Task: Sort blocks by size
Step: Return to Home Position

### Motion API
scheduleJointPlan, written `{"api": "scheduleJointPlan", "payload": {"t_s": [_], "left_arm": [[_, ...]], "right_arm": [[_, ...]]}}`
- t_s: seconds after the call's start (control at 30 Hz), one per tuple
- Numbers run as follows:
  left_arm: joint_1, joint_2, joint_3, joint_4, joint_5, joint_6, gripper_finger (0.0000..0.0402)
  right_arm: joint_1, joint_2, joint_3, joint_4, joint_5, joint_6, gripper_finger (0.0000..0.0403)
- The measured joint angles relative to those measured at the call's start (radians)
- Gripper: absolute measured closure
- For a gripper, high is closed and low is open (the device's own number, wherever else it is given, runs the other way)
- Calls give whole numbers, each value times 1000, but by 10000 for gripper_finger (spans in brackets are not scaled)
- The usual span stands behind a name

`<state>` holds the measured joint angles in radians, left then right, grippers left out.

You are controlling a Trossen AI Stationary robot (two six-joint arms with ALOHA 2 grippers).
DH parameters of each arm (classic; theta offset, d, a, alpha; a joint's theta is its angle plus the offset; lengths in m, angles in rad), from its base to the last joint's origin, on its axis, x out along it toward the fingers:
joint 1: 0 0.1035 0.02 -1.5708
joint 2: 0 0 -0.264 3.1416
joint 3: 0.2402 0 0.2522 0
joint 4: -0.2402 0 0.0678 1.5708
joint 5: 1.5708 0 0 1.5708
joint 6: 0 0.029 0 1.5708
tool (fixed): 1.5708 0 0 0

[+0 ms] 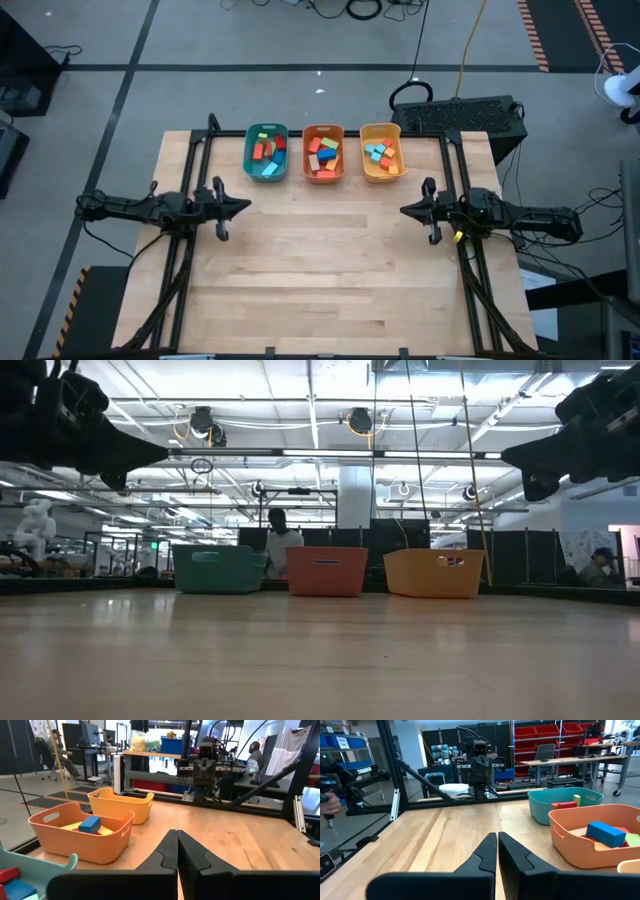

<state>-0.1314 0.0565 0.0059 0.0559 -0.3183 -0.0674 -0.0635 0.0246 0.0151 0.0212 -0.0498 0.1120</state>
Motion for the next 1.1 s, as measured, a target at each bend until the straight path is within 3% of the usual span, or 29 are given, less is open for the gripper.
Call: {"api": "scheduleJointPlan", "payload": {"t_s": [0.37,1.1], "left_arm": [[0,16,0,2,0,-2,374],[0,16,-1,8,0,-3,372]], "right_arm": [[0,3,0,2,-2,62,403],[0,3,0,4,-3,60,403]]}}
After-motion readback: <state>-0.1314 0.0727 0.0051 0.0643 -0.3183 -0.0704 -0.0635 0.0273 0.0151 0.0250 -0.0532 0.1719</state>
